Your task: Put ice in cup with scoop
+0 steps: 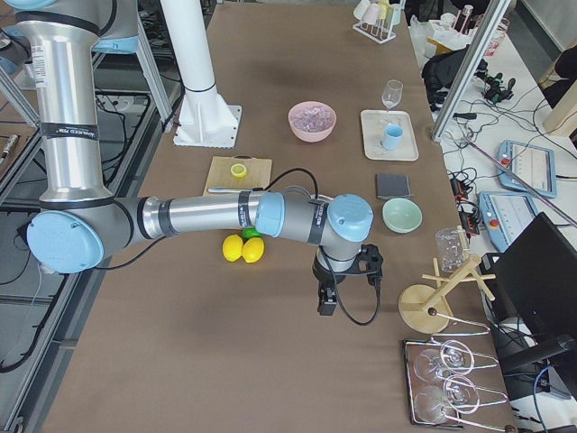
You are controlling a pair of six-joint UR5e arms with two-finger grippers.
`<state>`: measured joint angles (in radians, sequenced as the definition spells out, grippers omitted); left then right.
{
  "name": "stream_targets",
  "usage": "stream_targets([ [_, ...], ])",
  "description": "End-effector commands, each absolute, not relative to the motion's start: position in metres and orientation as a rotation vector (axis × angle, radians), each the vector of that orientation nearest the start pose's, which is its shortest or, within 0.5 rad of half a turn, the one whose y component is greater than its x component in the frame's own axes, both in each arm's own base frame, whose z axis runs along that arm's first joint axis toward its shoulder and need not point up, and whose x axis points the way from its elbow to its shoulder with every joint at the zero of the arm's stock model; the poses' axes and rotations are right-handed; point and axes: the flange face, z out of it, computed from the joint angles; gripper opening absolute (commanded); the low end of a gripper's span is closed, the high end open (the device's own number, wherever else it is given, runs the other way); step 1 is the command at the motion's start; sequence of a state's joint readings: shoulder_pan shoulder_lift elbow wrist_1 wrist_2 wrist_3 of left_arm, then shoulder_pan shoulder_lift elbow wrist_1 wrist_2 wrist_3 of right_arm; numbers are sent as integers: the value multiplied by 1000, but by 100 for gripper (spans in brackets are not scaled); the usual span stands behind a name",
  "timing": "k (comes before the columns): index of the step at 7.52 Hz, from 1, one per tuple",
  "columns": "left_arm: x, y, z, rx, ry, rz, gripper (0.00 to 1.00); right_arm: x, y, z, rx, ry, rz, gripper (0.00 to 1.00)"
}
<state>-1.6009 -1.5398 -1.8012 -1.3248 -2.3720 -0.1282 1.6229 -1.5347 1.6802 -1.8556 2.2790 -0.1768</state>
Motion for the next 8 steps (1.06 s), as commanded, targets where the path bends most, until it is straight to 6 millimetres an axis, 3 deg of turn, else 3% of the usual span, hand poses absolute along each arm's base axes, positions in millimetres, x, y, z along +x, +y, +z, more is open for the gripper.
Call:
stream_targets([
  [1,-78,-465,578,-72,799,-167,98,105,-473,651,-84,-733,-68,100],
  [8,-70,-470,577,-34,802,-134,98,105,-474,650,-78,-733,-73,100],
])
